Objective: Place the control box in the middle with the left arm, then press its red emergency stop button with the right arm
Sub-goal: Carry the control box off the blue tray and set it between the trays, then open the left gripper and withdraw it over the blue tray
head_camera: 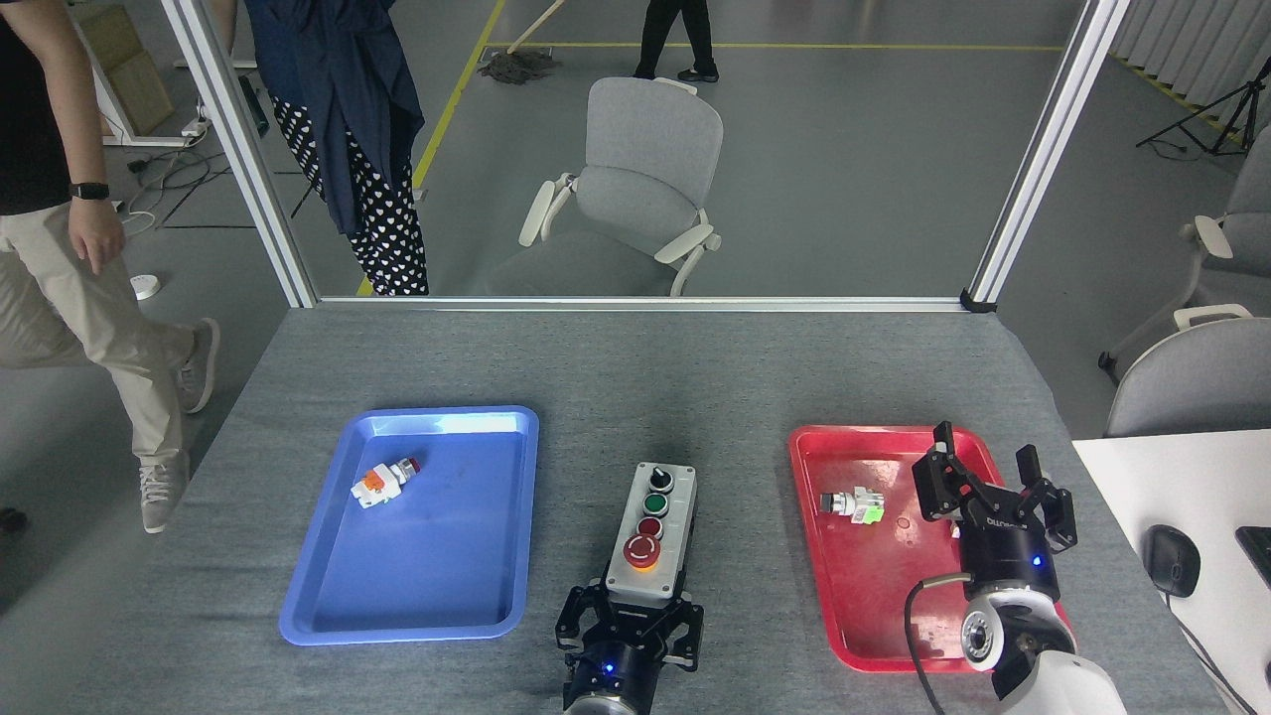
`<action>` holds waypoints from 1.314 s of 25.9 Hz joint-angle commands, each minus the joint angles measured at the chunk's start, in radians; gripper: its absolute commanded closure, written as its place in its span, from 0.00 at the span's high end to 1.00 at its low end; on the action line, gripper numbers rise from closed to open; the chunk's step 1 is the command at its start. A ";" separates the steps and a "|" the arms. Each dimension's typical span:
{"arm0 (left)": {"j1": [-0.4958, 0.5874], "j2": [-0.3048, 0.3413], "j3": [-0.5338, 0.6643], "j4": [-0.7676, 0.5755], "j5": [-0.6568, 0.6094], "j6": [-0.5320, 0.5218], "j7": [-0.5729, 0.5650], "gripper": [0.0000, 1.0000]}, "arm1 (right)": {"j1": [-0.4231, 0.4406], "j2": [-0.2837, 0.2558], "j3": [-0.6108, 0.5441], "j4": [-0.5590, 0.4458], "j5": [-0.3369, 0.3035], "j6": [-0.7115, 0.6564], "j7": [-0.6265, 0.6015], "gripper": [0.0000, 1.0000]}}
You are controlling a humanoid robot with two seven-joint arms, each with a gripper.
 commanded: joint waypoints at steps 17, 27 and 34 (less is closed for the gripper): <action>-0.004 0.000 -0.005 0.072 0.036 -0.018 0.035 0.52 | 0.005 -0.018 -0.007 0.001 -0.002 -0.093 0.000 1.00; -0.004 0.002 -0.011 0.060 0.036 -0.018 0.038 0.99 | 0.005 -0.021 -0.006 0.001 -0.013 -0.095 -0.005 1.00; 0.008 0.005 -0.028 0.005 0.015 0.005 0.071 0.99 | 0.009 -0.016 -0.006 0.001 -0.024 -0.095 -0.009 1.00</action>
